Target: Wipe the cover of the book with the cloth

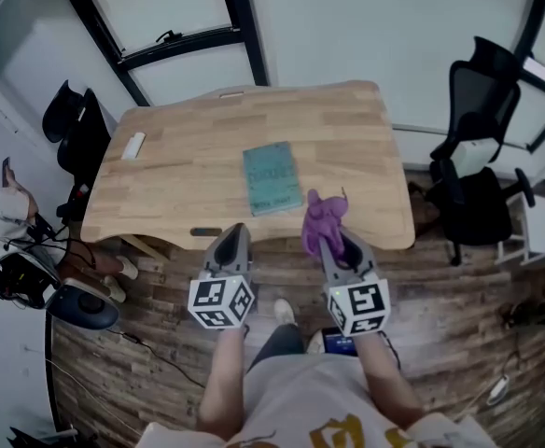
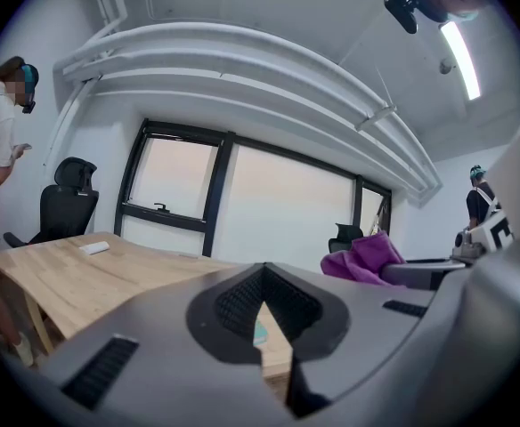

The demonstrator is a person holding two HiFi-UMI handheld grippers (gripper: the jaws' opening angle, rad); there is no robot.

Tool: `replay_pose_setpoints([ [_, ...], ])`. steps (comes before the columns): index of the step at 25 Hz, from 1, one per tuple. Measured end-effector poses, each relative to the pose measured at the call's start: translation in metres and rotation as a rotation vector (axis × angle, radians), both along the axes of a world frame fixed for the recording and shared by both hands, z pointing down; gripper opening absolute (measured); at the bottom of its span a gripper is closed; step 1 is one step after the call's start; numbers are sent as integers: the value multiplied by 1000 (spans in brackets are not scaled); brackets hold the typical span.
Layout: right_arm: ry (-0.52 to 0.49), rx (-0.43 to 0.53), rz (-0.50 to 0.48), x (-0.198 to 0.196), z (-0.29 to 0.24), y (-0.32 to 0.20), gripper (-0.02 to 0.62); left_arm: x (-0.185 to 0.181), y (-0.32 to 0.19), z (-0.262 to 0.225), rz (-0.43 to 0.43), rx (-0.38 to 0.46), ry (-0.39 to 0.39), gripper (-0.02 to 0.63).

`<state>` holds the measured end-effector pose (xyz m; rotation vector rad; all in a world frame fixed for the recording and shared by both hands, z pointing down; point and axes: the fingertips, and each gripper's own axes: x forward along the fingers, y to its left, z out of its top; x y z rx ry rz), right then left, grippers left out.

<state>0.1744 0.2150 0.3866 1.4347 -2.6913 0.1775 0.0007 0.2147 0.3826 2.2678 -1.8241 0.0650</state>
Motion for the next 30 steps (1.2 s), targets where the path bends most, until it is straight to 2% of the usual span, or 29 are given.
replay_pose_setpoints([
  [5,17,-7,21,-3,0,-22,72,-12,-21,8,-21,-16,-27,2],
  [9,37,5,28,-8,2,-50,72,-22,-49,19,-29,-21,-18,2],
  [18,59,-27,38,-43,10,-138,72,-56,-142,29,-19,-31,-16,2],
  [23,58,-53,49,-63,17,-175,72,-81,-176,36,-27,-40,-27,2],
  [30,80,-65,68,-89,26,-207,72,-106,-213,46,0,-40,10,2],
])
